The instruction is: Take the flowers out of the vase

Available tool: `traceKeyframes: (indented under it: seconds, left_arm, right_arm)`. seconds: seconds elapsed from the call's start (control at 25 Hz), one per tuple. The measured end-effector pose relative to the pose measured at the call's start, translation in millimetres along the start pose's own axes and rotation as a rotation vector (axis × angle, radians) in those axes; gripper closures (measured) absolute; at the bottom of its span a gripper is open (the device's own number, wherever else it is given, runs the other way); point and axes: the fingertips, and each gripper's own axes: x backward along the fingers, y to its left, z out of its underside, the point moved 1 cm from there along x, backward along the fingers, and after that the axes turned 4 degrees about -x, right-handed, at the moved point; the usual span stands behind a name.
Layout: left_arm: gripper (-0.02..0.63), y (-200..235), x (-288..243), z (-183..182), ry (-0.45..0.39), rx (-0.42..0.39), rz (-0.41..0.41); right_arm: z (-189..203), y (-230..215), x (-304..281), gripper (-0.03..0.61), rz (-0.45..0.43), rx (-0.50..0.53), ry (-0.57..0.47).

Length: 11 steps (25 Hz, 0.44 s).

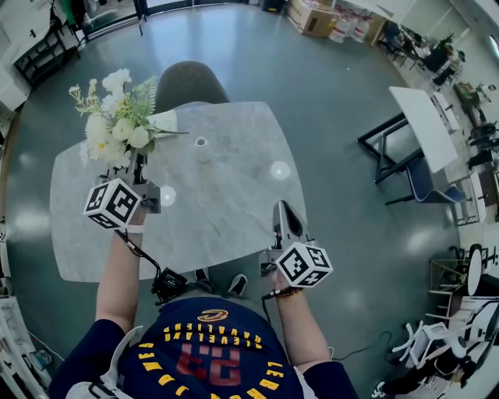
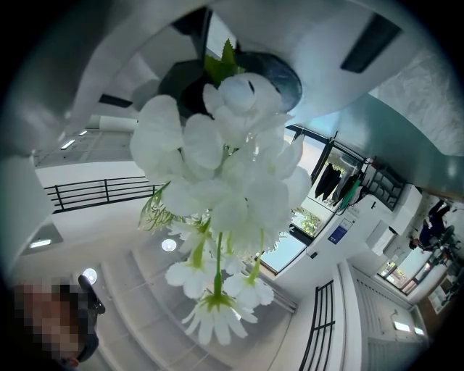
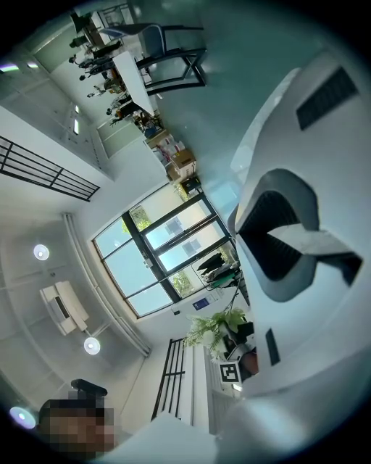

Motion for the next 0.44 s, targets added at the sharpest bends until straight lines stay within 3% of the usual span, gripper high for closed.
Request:
traceKeyframes:
  seconds: [0.44]
  left_arm:
    - [0.561,10.6,-3.1,4.2,0.011,0.011,0.003]
  right_arm:
    - [7.7,4.4,-4.1,0.571,0.014,0.002,0.004]
